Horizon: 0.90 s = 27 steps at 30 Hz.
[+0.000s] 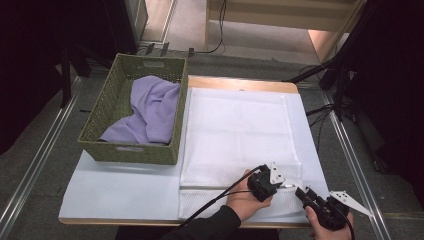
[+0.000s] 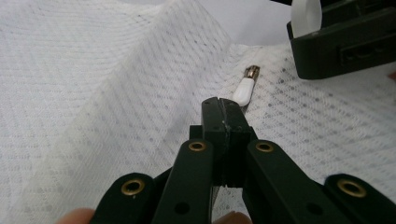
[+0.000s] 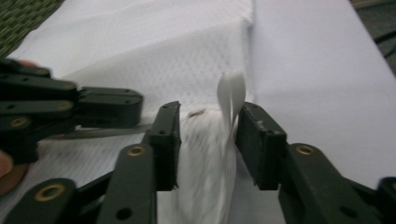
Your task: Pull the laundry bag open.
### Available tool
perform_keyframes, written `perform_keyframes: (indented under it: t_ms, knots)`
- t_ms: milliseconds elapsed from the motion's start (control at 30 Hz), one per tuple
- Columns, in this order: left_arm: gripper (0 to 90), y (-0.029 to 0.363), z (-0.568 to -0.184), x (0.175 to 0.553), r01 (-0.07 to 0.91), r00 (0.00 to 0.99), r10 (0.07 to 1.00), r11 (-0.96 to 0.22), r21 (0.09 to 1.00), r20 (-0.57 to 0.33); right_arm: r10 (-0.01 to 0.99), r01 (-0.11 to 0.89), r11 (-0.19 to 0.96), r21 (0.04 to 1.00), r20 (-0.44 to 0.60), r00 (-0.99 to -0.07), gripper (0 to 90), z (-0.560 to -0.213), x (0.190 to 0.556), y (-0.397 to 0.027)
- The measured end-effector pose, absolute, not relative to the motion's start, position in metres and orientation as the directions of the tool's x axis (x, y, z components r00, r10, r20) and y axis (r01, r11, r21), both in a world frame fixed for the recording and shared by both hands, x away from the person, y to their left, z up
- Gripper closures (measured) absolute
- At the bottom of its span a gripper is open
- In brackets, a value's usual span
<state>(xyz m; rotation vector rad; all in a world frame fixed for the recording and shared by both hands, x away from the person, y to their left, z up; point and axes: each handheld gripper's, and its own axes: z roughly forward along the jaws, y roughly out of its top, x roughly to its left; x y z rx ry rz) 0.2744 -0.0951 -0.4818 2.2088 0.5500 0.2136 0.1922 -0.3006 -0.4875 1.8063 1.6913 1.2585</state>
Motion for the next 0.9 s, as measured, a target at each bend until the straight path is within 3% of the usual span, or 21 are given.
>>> perform_keyframes:
  t_ms: [100, 267, 467, 600, 900]
  knots:
    - [90.0, -0.095, -0.482, 0.275, 0.327, 0.888, 0.458, -0.554, 0.766, -0.047, 0.929, 0.63, -0.263, 0.731, 0.367, -0.038, 52.6, -0.493, 0.198, -0.308]
    - [90.0, -0.094, -0.482, 0.277, 0.338, 0.886, 0.459, -0.547, 0.766, -0.063, 0.922, 0.639, -0.275, 0.718, 0.386, -0.037, 56.9, -0.494, 0.203, -0.309]
    - [90.0, -0.093, -0.482, 0.278, 0.35, 0.885, 0.458, -0.543, 0.763, -0.08, 0.888, 0.663, -0.299, 0.687, 0.454, -0.07, 65.7, -0.495, 0.206, -0.305]
    - [90.0, -0.093, -0.482, 0.278, 0.349, 0.887, 0.454, -0.543, 0.764, -0.083, 0.823, 0.646, -0.34, 0.684, 0.548, -0.148, 68.5, -0.494, 0.206, -0.305]
    - [88.6, -0.092, -0.483, 0.281, 0.379, 0.882, 0.454, -0.53, 0.759, -0.124, 0.802, 0.635, -0.341, 0.693, 0.567, -0.189, 70.1, -0.492, 0.21, -0.3]
